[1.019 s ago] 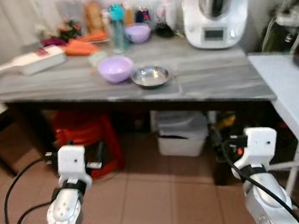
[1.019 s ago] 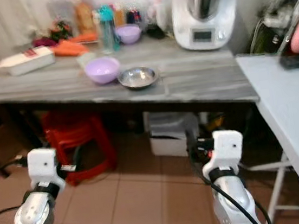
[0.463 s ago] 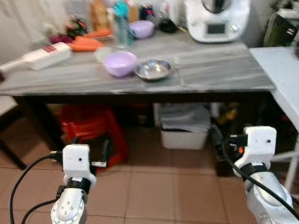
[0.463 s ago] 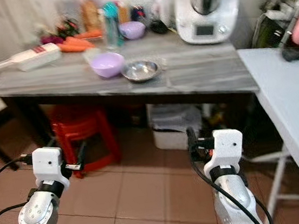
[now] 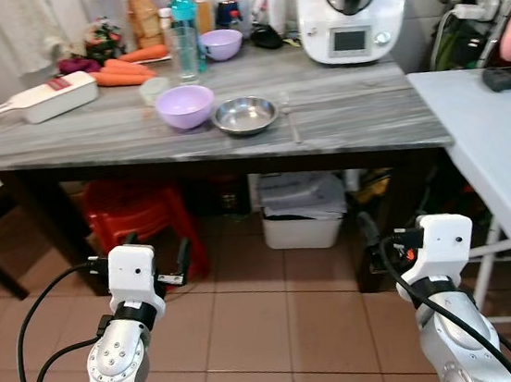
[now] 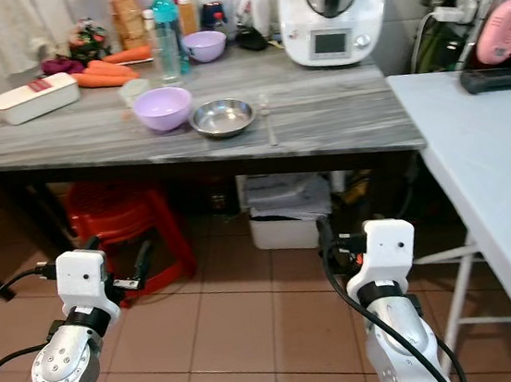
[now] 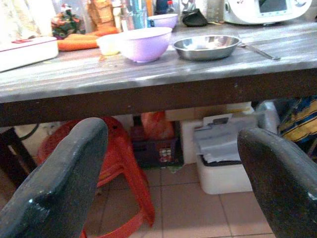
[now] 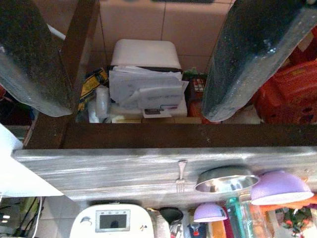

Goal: Setting the table

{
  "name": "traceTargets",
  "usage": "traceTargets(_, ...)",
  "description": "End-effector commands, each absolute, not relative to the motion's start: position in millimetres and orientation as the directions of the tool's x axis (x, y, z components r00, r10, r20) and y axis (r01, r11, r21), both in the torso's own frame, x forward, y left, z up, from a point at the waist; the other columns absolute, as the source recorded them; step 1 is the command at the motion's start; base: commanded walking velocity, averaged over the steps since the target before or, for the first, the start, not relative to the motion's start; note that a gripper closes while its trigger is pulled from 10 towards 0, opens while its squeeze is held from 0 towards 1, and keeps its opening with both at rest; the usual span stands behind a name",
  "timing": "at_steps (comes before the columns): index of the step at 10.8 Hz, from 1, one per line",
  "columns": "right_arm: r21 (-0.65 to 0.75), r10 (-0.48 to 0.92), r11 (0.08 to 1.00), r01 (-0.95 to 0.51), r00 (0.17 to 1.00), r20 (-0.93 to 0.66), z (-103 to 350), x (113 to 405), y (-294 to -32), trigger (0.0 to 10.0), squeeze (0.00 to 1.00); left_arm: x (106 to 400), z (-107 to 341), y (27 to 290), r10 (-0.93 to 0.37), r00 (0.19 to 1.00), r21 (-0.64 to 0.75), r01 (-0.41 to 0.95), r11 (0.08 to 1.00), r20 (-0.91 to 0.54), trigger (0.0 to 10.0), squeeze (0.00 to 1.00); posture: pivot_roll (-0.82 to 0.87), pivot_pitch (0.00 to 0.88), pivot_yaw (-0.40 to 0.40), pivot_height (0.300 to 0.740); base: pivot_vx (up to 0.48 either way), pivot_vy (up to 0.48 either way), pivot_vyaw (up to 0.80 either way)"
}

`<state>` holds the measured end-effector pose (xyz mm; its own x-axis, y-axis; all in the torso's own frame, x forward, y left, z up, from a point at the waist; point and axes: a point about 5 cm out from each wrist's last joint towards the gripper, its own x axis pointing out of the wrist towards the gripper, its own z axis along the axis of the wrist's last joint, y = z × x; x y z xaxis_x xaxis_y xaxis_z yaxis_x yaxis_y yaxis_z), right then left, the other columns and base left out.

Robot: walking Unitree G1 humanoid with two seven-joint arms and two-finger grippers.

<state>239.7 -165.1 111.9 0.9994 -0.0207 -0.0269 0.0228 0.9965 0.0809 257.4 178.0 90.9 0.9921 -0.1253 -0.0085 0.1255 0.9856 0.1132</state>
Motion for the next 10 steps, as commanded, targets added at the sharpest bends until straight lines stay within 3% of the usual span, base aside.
traceTargets(1, 0.09, -0.024, 0.996, 0.025, 1.0, -0.012, 114.6, 239.6, -168.1, 10.0, 0.0, 258.7, 93.7, 176.5, -0.135, 0.991, 0.11, 0.135, 0.985, -0.004, 10.0, 0.0, 0.01, 0.0, -0.001, 0.74, 0.0, -0.341, 0.0)
traceTargets(10, 0.118, -0.03, 0.992, 0.034, 0.999, -0.036, 110.9, 236.4, -170.0, 10.0, 0.0, 259.8, 92.4, 174.6, -0.154, 0.988, 0.107, 0.155, 0.982, -0.015, 10.0, 0.0, 0.0, 0.0, 0.007, 0.74, 0.0, -0.344, 0.0)
